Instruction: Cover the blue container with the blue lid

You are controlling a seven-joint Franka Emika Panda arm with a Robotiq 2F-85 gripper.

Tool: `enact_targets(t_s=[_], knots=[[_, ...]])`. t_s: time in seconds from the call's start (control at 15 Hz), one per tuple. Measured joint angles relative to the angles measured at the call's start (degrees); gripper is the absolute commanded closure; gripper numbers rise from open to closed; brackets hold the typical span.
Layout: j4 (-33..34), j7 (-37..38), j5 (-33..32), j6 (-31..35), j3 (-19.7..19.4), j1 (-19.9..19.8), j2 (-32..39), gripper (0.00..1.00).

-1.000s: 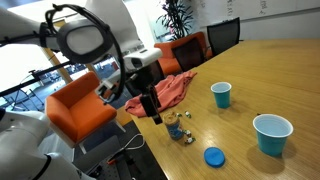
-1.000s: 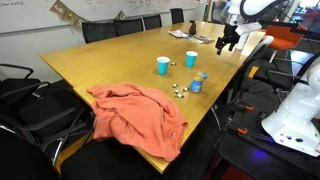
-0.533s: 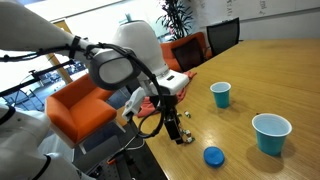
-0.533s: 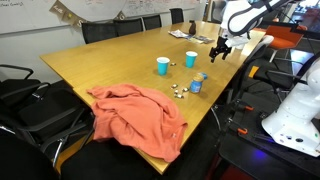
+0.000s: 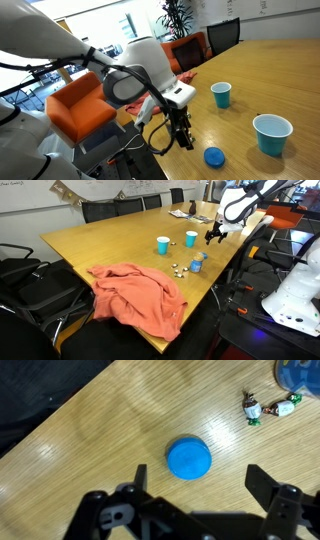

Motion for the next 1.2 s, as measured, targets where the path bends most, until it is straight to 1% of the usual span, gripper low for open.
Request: enact_targets(t_s=[0.13, 0.33, 0.67, 0.87, 1.2], knots=[[0.75, 2.03, 0.3, 3.68, -0.82, -0.03, 4.63, 0.0], [3.31, 1.9, 4.52, 6.07, -1.52, 0.14, 10.78, 0.0], [9.26, 1.77, 10.91, 6.15, -1.58, 1.19, 18.05, 0.0], [12.1, 1.77, 12.18, 6.15, -1.73, 1.78, 20.98, 0.0], [14.9, 1.78, 12.32, 6.15, -2.35, 2.56, 24.53, 0.0]])
